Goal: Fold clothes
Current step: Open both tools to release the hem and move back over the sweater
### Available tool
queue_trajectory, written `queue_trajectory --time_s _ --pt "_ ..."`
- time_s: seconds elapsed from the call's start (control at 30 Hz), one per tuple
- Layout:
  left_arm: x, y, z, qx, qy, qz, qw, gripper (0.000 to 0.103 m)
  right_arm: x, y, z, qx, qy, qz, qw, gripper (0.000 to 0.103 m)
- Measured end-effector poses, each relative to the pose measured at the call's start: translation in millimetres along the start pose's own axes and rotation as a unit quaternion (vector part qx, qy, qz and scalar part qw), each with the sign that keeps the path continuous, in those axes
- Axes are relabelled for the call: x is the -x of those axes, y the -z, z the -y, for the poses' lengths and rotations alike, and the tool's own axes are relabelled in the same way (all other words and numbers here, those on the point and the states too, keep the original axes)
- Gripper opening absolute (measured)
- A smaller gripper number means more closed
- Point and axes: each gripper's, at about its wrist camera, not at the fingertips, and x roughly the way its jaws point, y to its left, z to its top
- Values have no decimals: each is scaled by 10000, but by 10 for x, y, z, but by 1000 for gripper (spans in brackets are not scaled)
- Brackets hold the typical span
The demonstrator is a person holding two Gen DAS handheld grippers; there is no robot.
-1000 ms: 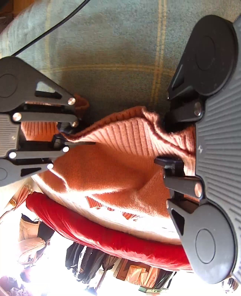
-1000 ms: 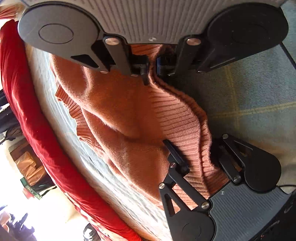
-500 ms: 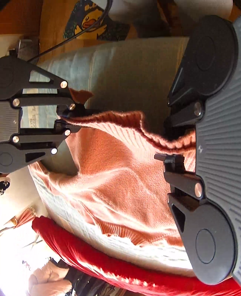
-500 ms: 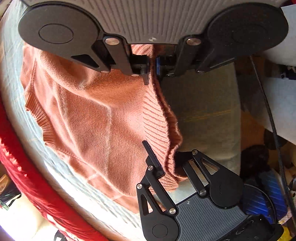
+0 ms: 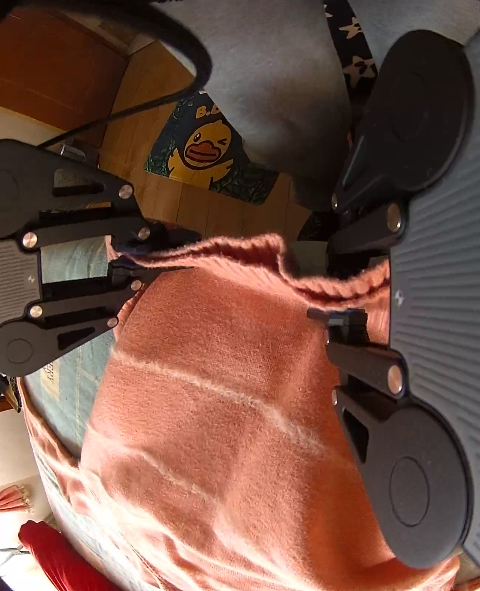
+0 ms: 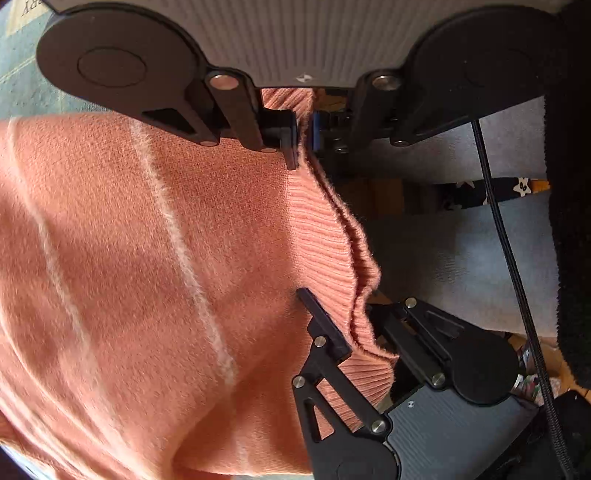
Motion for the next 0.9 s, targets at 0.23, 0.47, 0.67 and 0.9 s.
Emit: queue_trajectory --time_s 0.23,0.47,0.67,0.9 --pt "186 37 -77 196 -16 -206 9996 16 299 366 71 -1054 68 919 9901 29" --pt "402 34 -326 469 -64 -841 9953 38 645 981 272 -2508 181 1698 9529 44" --pt "449 58 -362 825 -75 -1692 9821 43 616 1320 391 -3299 426 2237 9162 45" --pt "643 -53 -774 1057 -848 -2093 9684 45 419 1623 634 -4220 437 3053 8525 45"
